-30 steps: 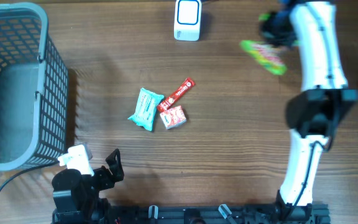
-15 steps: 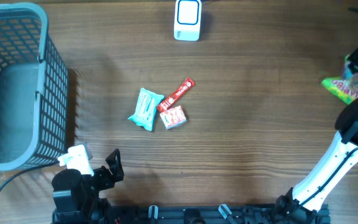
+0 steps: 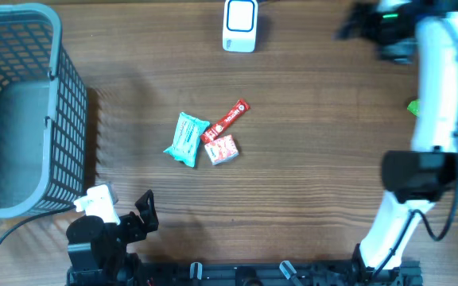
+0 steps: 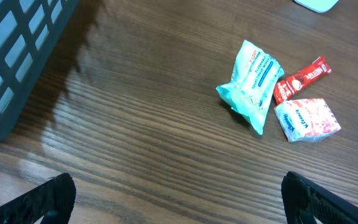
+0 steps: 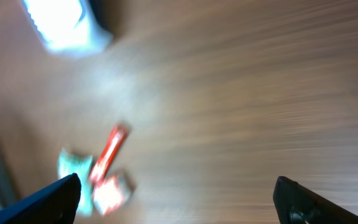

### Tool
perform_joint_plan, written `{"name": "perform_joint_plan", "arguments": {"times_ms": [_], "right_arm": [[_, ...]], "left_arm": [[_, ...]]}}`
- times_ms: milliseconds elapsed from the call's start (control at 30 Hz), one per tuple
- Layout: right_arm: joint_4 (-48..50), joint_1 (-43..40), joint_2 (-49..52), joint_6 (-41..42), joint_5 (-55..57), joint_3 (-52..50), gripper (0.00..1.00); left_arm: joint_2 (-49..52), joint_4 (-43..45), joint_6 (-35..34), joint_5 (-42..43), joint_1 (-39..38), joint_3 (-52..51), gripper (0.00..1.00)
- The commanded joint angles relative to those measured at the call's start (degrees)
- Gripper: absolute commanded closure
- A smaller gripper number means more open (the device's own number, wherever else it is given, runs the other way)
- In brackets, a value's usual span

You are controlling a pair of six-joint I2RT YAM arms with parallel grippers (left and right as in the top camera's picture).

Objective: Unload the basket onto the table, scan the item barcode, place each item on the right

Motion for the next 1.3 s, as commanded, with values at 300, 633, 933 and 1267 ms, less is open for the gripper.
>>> {"name": "perform_joint_plan", "arguments": {"times_ms": [300, 633, 933, 1267], "right_arm": [[5.8, 29.8, 2.6, 14.0, -1.6, -22.1, 0.74], [36.6, 39.1, 2.6, 15.0, -4.4, -42.0, 0.84], [46.8, 39.7, 5.4, 16.2, -4.5, -48.8, 0.91], [21.2, 38.6, 5.4, 8.9, 11.3, -48.8, 0.96]], "left_arm": [[-0.4, 0.2, -0.5, 0.9, 0.3, -0.2, 0.0], [-0.4, 0.2, -0.5, 0.9, 0.3, -0.2, 0.0], [-0.4, 0.2, -0.5, 0.9, 0.3, -0.2, 0.0], [-0.4, 0.2, -0.5, 0.9, 0.3, -0.2, 0.0]]}}
